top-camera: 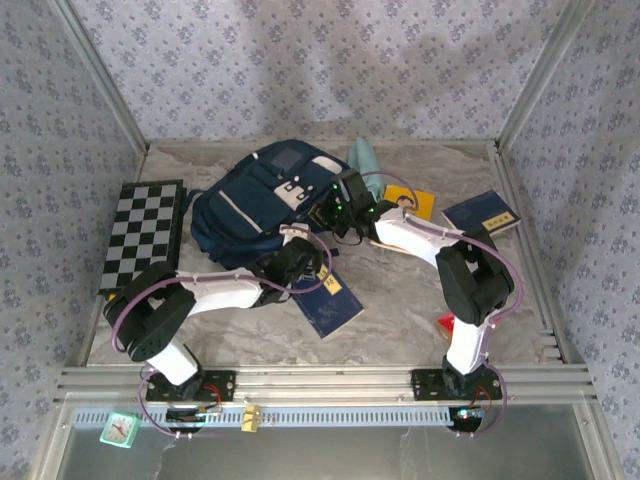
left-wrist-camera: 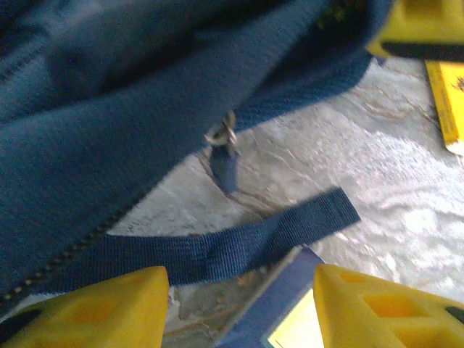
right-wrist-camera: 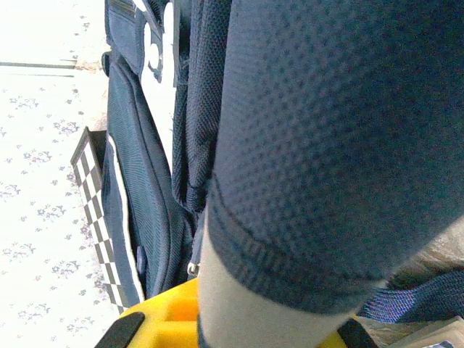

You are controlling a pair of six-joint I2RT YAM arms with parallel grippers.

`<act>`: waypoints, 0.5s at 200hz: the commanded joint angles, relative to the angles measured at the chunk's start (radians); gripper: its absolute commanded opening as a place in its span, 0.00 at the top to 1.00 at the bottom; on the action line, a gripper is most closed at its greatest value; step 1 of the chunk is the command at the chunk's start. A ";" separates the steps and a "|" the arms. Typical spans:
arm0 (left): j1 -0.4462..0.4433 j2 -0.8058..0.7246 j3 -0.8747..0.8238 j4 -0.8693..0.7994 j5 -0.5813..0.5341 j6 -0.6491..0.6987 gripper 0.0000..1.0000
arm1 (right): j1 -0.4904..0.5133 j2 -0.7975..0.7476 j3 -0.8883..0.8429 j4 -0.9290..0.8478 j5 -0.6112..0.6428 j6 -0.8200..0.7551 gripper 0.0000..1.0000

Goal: Pack books, pencil case, and school supplies into a backpack

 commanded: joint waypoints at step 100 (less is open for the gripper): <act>0.015 0.061 0.111 0.146 -0.159 0.043 0.80 | 0.027 -0.090 -0.016 0.035 0.007 0.025 1.00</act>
